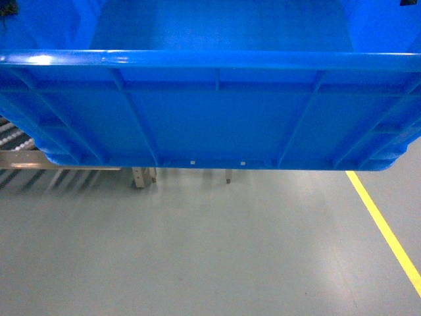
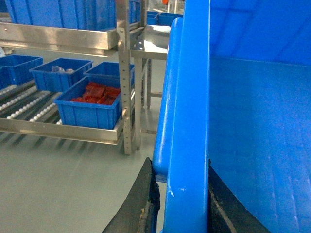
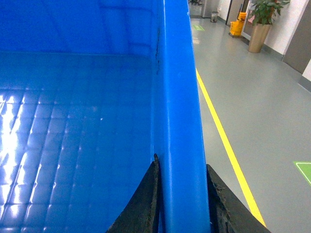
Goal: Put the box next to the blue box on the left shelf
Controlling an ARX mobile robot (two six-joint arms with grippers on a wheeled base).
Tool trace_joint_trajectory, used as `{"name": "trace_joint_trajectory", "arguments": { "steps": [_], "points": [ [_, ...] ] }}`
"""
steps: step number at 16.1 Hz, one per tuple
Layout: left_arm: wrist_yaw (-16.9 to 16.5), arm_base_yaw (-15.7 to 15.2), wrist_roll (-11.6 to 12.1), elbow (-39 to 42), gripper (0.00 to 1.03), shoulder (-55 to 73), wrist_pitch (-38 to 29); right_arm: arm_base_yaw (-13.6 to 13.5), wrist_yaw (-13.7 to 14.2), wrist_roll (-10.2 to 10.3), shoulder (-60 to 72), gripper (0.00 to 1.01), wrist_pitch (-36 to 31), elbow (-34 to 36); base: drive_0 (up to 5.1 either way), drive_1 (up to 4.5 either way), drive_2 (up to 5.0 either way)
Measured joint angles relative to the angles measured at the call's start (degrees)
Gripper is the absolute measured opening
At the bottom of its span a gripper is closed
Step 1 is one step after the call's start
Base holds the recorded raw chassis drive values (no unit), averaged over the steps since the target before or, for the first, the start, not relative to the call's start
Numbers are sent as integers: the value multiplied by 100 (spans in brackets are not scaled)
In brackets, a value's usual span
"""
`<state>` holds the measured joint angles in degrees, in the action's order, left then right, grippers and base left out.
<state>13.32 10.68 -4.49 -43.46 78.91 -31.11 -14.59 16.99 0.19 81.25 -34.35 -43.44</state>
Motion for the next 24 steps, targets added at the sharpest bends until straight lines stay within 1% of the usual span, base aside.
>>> {"name": "trace_joint_trajectory", "arguments": {
  "steps": [13, 16, 24],
  "points": [
    [4, 0, -2, 0, 15, 0, 20, 0, 0, -2, -2, 17, 9, 2, 0, 424, -424],
    [2, 0, 0, -2, 15, 2, 44, 0, -4, 0, 4, 17, 33, 2, 0, 0, 0],
    [0, 11, 2, -4, 15, 0, -13, 2, 24, -2, -2, 17, -9, 4, -473, 166, 351]
  ]
}}
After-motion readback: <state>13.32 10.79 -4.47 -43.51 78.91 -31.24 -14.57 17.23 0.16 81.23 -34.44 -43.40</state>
